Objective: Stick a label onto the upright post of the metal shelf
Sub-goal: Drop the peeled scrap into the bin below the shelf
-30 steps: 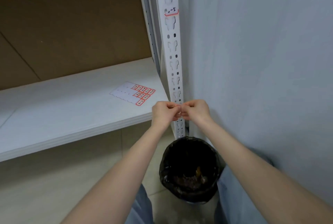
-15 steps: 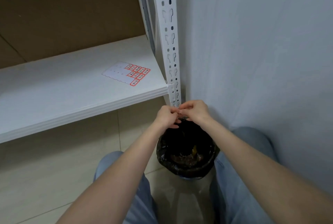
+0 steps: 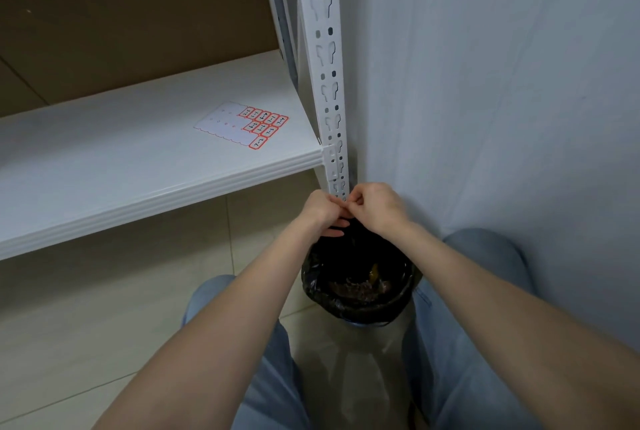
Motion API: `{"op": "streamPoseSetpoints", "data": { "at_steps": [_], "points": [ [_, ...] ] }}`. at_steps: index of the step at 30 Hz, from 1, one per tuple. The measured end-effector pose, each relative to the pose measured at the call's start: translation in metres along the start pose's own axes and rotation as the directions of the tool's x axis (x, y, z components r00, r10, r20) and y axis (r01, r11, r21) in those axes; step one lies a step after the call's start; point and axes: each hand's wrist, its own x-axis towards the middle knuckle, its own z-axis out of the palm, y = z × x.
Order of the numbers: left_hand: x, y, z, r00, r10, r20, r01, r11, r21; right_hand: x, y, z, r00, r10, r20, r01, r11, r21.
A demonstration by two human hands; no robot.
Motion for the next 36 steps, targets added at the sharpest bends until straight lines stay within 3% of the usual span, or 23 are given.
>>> {"op": "streamPoseSetpoints", "data": {
  "at_steps": [5, 17, 31, 36],
  "points": [
    [0.005, -0.008, -0.010, 0.998, -0.006, -0.060, 0.010, 0.997, 0.071, 0.004, 0.009, 0.000, 0.997, 0.068, 0.037, -0.072, 0.990, 0.118],
    [0.007, -0.012, -0.014, 0.995, 0.039, -0.094, -0.022, 0.984, 0.175, 0.004, 0.010, -0.006, 0.981, 0.129, 0.145, -0.151, 0.977, 0.152],
    [0.009, -0.009, -0.012, 0.995, 0.039, -0.089, -0.020, 0.977, 0.211, 0.000, 0.003, -0.017, 0.982, 0.108, 0.157, -0.090, 0.989, -0.119],
    [0.010, -0.007, -0.011, 0.995, 0.046, -0.084, -0.028, 0.978, 0.207, 0.003, 0.003, -0.018, 0.982, 0.086, 0.168, -0.072, 0.994, -0.087]
  ]
}}
